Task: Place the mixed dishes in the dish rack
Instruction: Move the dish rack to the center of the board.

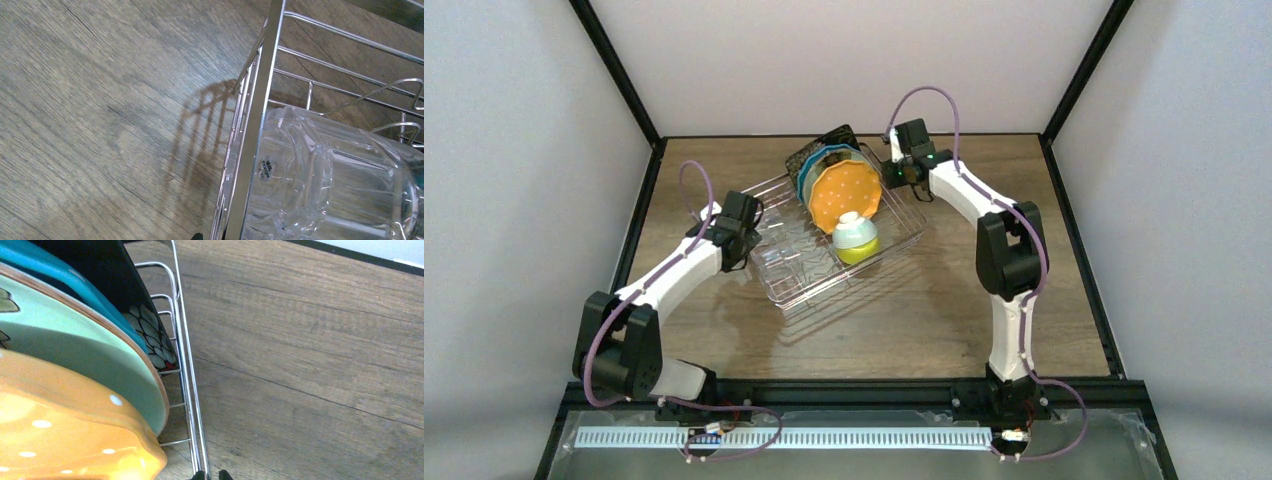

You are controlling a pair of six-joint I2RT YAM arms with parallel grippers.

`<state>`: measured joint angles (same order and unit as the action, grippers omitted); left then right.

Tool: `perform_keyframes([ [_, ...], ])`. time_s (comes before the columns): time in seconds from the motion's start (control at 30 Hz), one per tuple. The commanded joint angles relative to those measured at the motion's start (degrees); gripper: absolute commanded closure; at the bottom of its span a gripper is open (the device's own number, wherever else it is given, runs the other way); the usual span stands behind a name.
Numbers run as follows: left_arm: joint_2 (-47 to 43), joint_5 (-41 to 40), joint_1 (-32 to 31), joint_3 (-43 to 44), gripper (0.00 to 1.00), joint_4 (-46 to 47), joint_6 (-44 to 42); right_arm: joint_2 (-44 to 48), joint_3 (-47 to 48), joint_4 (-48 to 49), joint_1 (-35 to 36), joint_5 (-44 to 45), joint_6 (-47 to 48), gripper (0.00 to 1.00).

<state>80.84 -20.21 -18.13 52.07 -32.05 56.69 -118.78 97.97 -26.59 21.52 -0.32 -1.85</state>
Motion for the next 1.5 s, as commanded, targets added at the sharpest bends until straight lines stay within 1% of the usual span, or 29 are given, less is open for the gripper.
perform_keyframes([
  [0.0, 0.88, -0.29, 0.46, 0.30, 0.72, -0.62, -0.86, 0.22, -2.41, -1.39, 0.37, -1.36, -1.36, 0.88],
  [0.13, 0.90, -0.44, 0.49, 0.40, 0.77, -0.72, -1.21, 0.24, -3.71, -1.30, 0.39, -1.14, -2.10, 0.99],
  [0.37, 2.07, -0.95, 0.53, 1.20, 0.92, -0.68, -2.20, 1.80, -6.57, -0.29, 0.37, -0.12, -4.75, 0.99],
  [0.43, 2.86, -1.20, 0.49, 1.80, 0.96, -0.86, -2.72, 2.24, -6.89, -0.36, 0.37, 1.44, -5.86, 0.99],
  [0.6, 4.81, -1.84, 0.56, 3.22, 0.97, -0.67, -4.30, 3.63, -8.00, -1.03, 0.37, 2.86, -9.42, 0.99],
  [0.97, 9.25, -2.60, 0.64, 7.84, 0.97, -0.60, -7.47, 9.00, -14.68, -1.32, 0.37, 7.94, -16.22, 0.99],
  [1.27, 13.20, -0.97, 0.99, 11.68, 0.97, 0.33, -9.84, 14.99, -21.85, -1.34, 0.37, 10.46, -20.22, 0.99],
  [1.47, 16.69, 0.86, 1.09, 15.69, 0.97, 0.93, -12.41, 18.63, -25.80, -1.53, 0.41, 12.51, -21.51, 0.99],
])
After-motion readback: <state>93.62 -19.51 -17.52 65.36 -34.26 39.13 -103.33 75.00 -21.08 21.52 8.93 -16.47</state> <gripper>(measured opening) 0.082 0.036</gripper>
